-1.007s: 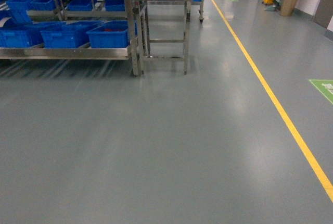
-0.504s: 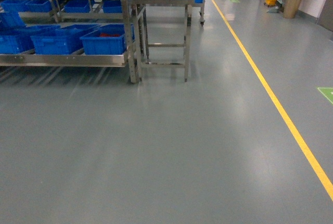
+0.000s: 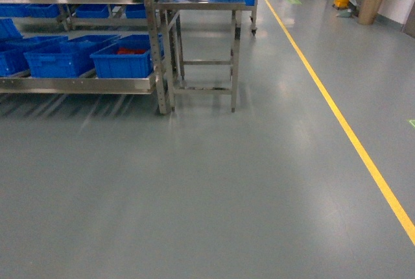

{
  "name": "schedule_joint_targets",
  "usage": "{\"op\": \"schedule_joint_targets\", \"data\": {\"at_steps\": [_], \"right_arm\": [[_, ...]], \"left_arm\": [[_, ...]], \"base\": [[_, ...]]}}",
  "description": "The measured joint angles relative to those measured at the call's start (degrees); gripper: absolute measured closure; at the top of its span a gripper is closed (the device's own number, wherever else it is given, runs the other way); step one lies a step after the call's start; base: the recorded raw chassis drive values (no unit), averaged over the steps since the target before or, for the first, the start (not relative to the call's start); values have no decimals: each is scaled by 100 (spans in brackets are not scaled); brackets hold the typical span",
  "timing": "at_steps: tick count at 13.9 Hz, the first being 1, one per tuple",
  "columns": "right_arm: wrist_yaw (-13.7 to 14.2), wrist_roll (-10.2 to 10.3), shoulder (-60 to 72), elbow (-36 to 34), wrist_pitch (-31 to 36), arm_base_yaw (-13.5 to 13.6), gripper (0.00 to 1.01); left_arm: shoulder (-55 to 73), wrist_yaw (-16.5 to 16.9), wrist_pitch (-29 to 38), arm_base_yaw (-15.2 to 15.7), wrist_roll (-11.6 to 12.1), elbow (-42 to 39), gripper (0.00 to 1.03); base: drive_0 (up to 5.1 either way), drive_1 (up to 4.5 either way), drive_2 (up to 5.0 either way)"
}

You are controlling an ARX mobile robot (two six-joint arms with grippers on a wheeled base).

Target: Sort blue parts and orange caps into right shelf containers

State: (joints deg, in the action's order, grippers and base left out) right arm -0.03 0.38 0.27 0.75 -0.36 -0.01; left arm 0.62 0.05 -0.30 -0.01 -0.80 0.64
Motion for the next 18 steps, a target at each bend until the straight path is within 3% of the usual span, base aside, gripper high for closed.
{"op": "schedule_joint_targets", "data": {"at_steps": [18], "right_arm": [[0,0,0,0,0,0,57]], "left_arm": [[0,-7,-13,0,-2,0,61]], "base": [[2,433,-429]]}}
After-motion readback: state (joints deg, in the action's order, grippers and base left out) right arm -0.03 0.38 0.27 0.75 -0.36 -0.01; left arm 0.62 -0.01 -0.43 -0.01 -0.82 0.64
